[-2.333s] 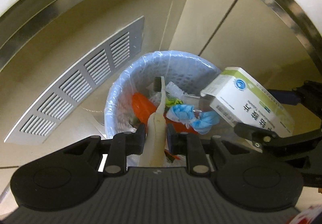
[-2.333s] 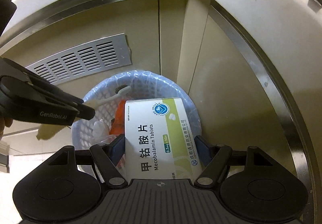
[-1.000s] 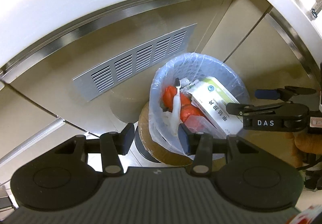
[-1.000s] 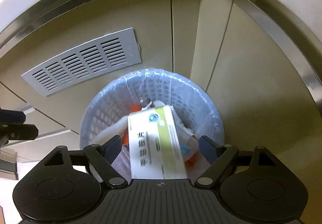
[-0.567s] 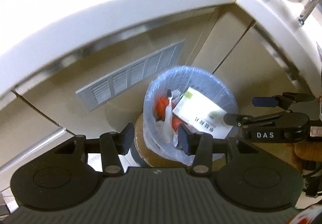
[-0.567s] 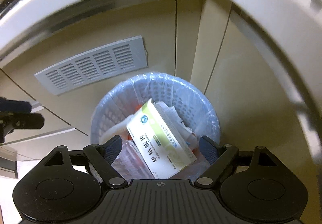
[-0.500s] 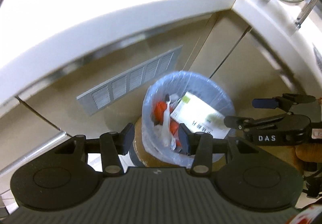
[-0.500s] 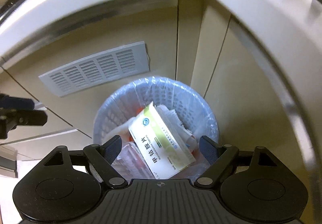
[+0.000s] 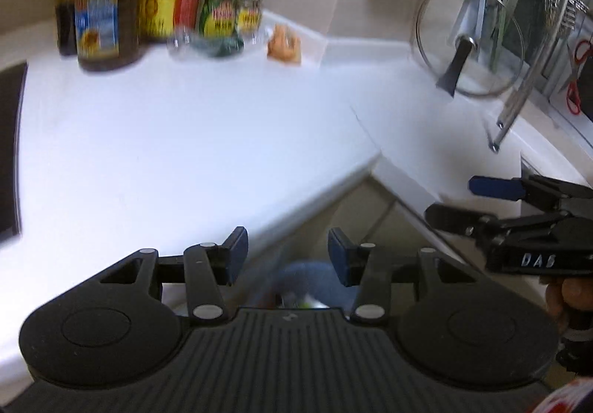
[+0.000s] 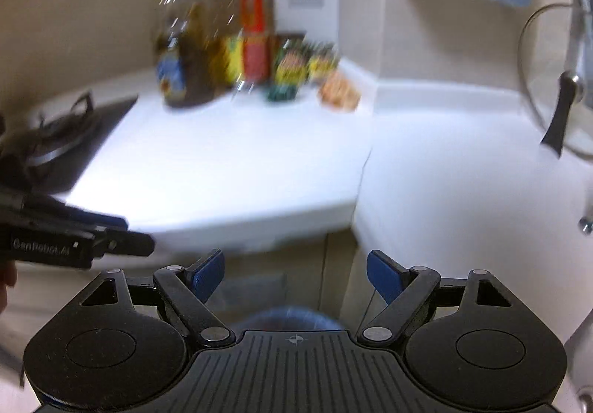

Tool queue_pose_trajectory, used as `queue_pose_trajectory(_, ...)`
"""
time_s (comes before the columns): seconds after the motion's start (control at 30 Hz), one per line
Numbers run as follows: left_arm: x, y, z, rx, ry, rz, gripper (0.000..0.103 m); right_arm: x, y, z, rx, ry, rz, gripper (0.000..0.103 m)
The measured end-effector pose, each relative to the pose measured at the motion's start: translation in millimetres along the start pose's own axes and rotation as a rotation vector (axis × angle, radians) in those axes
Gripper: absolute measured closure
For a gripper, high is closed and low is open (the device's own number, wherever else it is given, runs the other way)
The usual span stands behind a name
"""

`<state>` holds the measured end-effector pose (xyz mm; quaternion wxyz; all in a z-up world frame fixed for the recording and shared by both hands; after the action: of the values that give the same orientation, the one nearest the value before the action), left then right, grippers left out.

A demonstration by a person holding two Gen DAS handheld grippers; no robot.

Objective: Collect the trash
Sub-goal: 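Raise both open tools back up toward the counter, then grasp the crumpled yellow wrapper with the right tool while the left tool grasps the water bottle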

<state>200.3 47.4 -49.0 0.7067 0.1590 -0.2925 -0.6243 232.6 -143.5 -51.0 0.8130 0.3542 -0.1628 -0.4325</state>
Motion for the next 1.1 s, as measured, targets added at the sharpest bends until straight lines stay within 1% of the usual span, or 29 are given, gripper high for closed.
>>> queue_pose_trajectory(0.1, -4.6, 20.6, 1.6, 0.038, 0.022, 0.019, 0.060, 9.2, 22.9, -8.4, 0.019, -0.002, -0.001, 0.019)
queue_pose_trajectory(0.17, -7.3, 32.5, 1.1, 0.064, 0.046, 0.035, 0.060, 14.0, 39.3, -17.4, 0.036, 0.007, 0.020, 0.019)
queue_pose_trajectory(0.27, -12.9, 53.3, -3.5, 0.084, 0.100, 0.058, 0.059, 29.7, 65.1, -32.2, 0.051, 0.029, 0.058, 0.019)
queue_pose_trajectory(0.33, -16.6, 66.4, -10.5, 0.090, 0.136, 0.054, 0.056, 36.9, 82.9, -44.6, 0.068, 0.044, 0.080, 0.019)
queue_pose_trajectory(0.43, -15.6, 84.9, -21.3, 0.094, 0.219, 0.010, 0.055, 49.0, 107.4, -66.2, 0.082, 0.064, 0.109, 0.019)
queue_pose_trajectory(0.57, -14.8, 109.6, -35.5, 0.088, 0.350, -0.056, 0.053, 59.9, 137.5, -99.8, 0.086, 0.090, 0.151, 0.020)
queue_pose_trajectory(0.6, -15.2, 114.9, -38.8, 0.086, 0.374, -0.070, 0.052, 60.5, 145.4, -108.1, 0.089, 0.096, 0.164, 0.020)
queue_pose_trajectory(0.7, -17.0, 132.4, -50.5, 0.076, 0.428, -0.122, 0.049, 58.6, 166.9, -134.9, 0.097, 0.078, 0.217, 0.020)
queue_pose_trajectory(0.77, -20.5, 146.2, -59.7, 0.066, 0.447, -0.159, 0.045, 57.1, 179.5, -153.4, 0.093, 0.060, 0.240, 0.020)
queue_pose_trajectory(0.87, -27.3, 169.1, -78.3, 0.059, 0.464, -0.243, 0.043, 53.2, 195.0, -181.2, 0.081, 0.035, 0.280, 0.021)
queue_pose_trajectory(0.93, -33.3, 184.1, -91.7, 0.057, 0.453, -0.298, 0.043, 50.3, 204.2, -199.4, 0.069, 0.008, 0.307, 0.026)
queue_pose_trajectory(1.0, -39.4, 195.9, -105.4, 0.052, 0.448, -0.353, 0.042, 48.8, 212.4, -216.5, 0.055, -0.020, 0.320, 0.027)
queue_pose_trajectory(1.07, -45.7, 205.1, -117.7, 0.053, 0.445, -0.414, 0.036, 45.7, 219.5, -232.1, 0.045, -0.044, 0.342, 0.027)
queue_pose_trajectory(1.1, -49.3, 208.8, -124.1, 0.052, 0.441, -0.440, 0.035, 43.7, 222.2, -239.3, 0.043, -0.062, 0.356, 0.028)
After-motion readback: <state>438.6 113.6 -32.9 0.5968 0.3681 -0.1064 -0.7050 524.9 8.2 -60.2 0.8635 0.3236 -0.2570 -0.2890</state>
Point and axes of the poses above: each gripper's, at about its wrist camera, not at the fingertips, and z roughly against the way its jaws point, x to its right, y to its top, the point moved 6 cm from there along -z, roughly the way its jaws point, and after that the axes turned 10 degrees about -x, right-handed, at the moved point
